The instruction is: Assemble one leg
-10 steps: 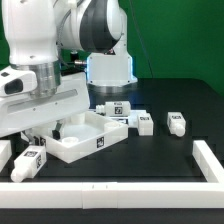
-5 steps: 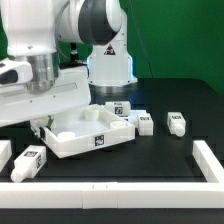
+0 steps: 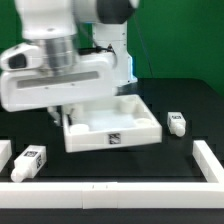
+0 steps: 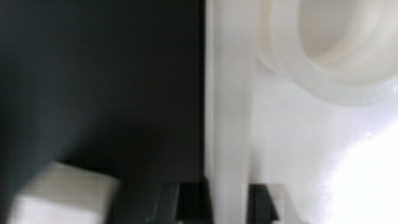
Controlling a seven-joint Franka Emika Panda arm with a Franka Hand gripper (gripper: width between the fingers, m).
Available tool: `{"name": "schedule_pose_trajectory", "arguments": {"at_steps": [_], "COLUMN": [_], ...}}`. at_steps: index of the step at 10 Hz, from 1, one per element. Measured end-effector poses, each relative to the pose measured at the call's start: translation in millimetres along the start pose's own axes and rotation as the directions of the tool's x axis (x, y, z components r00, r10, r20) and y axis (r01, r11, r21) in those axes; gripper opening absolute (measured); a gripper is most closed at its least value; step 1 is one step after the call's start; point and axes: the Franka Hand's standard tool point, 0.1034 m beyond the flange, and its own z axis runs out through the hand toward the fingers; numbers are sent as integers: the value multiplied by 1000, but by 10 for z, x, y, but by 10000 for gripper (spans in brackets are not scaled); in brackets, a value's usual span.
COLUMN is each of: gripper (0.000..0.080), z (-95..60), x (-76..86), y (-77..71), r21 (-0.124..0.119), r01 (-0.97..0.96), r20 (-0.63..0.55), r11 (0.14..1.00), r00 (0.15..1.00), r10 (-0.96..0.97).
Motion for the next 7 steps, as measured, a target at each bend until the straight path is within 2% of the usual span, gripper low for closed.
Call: {"name": "schedule_pose_trajectory", "arguments": {"at_steps": [1,2,3,7], "gripper": [48,48,48,48], "z": [97,215,265,277], "x": [154,206,195,185], "y": [-81,-124,-121,-119], "r21": [-7,-15,-22,-21], "r01": [-11,-6,2,1], "r20": [-8,-14,-23,-19], "r11": [1000,1000,1000,1000], "r00": [1000,1000,1000,1000], "r10": [11,6,-2,-1]}}
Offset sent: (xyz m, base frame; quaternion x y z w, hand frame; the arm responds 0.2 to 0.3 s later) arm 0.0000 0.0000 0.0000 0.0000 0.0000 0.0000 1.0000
